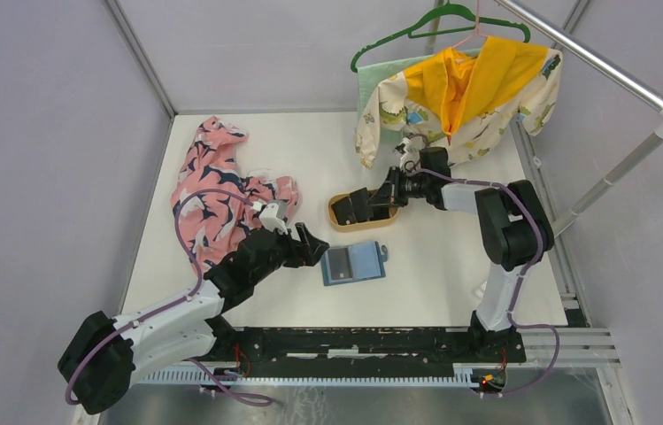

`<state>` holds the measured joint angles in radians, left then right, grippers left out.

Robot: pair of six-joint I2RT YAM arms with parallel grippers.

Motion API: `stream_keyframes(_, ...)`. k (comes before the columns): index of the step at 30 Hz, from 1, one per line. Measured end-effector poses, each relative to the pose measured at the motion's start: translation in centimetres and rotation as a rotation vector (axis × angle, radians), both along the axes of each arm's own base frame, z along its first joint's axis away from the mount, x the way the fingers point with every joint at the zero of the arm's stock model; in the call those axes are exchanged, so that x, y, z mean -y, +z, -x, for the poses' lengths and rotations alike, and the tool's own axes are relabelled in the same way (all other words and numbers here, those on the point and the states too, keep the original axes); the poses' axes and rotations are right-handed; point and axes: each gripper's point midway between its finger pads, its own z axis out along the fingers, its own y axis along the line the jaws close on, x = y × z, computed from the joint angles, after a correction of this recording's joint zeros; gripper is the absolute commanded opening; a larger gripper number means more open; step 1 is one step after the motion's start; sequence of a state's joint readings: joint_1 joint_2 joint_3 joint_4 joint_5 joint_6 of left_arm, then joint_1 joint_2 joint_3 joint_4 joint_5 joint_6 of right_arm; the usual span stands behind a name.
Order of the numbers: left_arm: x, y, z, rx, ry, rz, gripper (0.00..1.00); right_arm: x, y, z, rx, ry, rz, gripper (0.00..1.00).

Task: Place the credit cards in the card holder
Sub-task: Pick up the credit card from the storage box, then insert the credit card into the card holder.

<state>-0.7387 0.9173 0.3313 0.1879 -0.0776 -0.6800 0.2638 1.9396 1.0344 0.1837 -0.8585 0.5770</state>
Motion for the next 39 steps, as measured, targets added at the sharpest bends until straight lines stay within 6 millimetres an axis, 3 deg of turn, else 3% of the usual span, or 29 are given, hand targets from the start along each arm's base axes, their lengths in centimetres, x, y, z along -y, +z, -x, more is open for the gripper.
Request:
stream_keyframes(9, 0.5, 0.6, -0.2, 0.019, -0.013, 0.025, 0.88, 3.2, 2.8, -0.6, 0.089, -0.066, -0.018, 0.00)
stream_keyframes(15, 1.7, 2.3, -0.1, 0.078, -0.060, 0.100, 0.92, 3.6, 4.7, 3.0, 0.161, -0.012, -0.087, 0.00)
stream_keyframes(21, 3.0, 3.4, 0.8, 0.129, -0.142, 0.200, 0.92, 3.2, 8.3, 6.9, 0.311, 0.078, -0.180, 0.00)
stream_keyframes(27, 3.9, 3.6, 0.8, 0.152, -0.177, 0.243, 0.90, 1.7, 11.7, 9.1, 0.459, 0.182, -0.234, 0.00)
stream_keyframes(39, 6.7, 4.4, -0.4, 0.174, -0.244, 0.298, 0.76, -0.5, 12.8, 11.9, 0.512, 0.304, -0.283, 0.00)
